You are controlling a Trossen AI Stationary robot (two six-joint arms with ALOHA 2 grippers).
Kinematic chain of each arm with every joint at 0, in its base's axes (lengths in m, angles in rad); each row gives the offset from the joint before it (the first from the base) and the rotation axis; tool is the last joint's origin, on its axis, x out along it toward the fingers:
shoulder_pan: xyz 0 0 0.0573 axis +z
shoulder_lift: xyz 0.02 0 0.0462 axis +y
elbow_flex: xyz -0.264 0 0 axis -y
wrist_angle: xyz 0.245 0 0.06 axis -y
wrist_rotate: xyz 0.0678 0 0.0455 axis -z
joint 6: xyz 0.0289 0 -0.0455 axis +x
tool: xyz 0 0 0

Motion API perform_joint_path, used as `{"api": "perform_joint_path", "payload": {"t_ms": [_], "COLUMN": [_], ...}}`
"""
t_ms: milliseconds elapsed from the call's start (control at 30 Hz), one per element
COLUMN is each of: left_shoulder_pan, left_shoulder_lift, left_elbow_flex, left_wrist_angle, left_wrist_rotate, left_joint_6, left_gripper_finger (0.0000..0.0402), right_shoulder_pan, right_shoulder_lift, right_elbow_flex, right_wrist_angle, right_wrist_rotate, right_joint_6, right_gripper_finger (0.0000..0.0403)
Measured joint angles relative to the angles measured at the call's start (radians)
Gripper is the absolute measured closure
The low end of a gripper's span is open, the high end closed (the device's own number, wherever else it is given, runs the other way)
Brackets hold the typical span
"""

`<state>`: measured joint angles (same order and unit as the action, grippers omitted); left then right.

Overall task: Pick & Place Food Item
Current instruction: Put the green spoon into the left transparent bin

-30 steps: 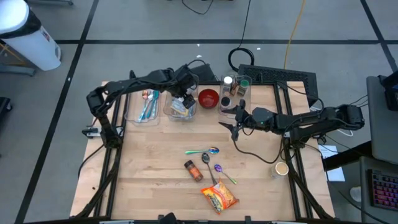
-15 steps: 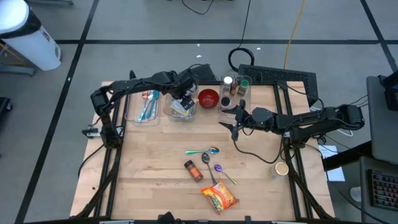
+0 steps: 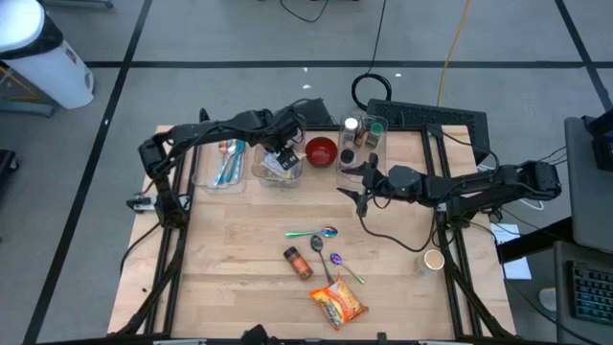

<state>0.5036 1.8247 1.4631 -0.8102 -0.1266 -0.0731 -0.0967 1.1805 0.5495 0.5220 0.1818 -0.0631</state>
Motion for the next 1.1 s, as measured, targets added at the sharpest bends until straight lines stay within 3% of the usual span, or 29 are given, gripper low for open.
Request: {"api": "perform_joint_path", "payload": {"t_ms": [233,433,600,900,1100], "left_shoulder_pan": [0.025,0.017,-0.074,-0.276,-0.416], "left_shoulder_lift": [-0.142,-0.31,-0.42,-0.523,-0.532], "left_elbow_flex": [0.0,-0.012,-0.206,-0.643,-0.917], "left_wrist_angle": [0.023,0.123,0.473,1.114,1.663], "left_wrist_rotate": [-0.049,0.076,0.184,0.204,0.204], "left_joint_6": [0.046,0.012,0.016,0.038,0.042], "left_gripper_finger": [0.0151,0.0151,0.0151,0.0151,0.0151], "right_shoulder_pan": [0.0,0.0,0.0,0.0,0.0], "right_shoulder_lift": [0.0,0.0,0.0,0.0,0.0], "right_elbow_flex": [0.0,0.0,0.0,-0.081,-0.156], "right_wrist_angle": [0.019,0.026,0.016,0.155,0.317], "right_wrist_rotate": [-0.001,-0.002,-0.002,-0.002,-0.003], "right_joint_6": [0.0,0.006,0.028,0.057,0.06], "right_gripper_finger": [0.0149,0.0149,0.0149,0.0149,0.0149]}}
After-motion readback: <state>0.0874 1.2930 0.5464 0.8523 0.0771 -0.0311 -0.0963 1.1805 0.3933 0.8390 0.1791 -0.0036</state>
